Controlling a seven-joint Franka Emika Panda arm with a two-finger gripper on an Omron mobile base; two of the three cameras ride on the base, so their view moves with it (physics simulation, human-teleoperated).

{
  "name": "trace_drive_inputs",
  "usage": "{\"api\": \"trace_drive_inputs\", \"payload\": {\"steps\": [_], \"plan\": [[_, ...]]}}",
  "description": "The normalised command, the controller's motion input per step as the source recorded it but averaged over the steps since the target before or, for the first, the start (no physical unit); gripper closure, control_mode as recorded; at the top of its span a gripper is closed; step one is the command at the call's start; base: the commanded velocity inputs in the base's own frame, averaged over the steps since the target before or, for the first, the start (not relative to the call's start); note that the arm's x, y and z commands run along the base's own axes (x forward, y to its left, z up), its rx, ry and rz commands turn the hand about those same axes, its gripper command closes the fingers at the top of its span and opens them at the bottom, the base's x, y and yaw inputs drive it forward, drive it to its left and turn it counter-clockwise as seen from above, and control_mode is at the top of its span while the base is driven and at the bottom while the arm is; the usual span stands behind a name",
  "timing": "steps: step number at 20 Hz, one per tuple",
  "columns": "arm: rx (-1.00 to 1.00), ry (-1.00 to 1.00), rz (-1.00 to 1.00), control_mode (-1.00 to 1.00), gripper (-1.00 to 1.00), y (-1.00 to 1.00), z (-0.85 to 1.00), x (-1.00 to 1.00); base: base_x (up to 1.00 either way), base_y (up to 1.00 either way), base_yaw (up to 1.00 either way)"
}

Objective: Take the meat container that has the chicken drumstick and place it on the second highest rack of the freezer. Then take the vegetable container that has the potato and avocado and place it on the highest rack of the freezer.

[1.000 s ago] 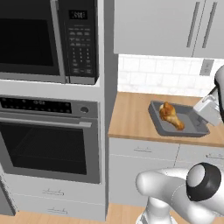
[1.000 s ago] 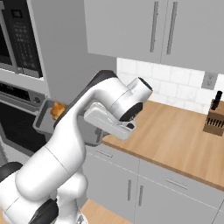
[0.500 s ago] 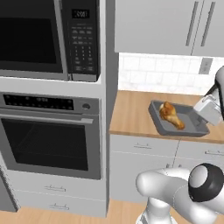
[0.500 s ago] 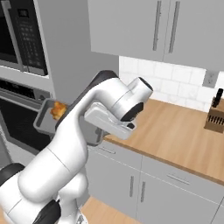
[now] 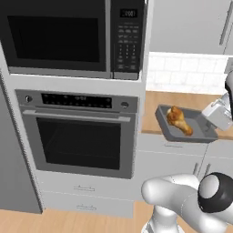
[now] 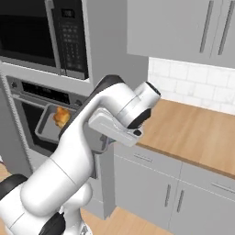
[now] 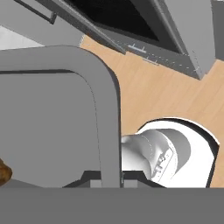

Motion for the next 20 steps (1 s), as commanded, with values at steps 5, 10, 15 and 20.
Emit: {"api": "trace_drive_inputs", "payload": {"steps": [5,10,15,20], "plan": [[0.0,0.0,0.0,1.0,1.0,0.0,0.0,0.0,0.0,0.99,-0.06],[0.0,0.0,0.0,1.0,1.0,0.0,0.0,0.0,-0.01,1.0,-0.08],[0.0,0.0,0.0,1.0,1.0,0.0,0.0,0.0,-0.03,1.0,-0.08],[0.0,0.0,0.0,1.0,1.0,0.0,0.0,0.0,-0.17,1.0,0.0]]}}
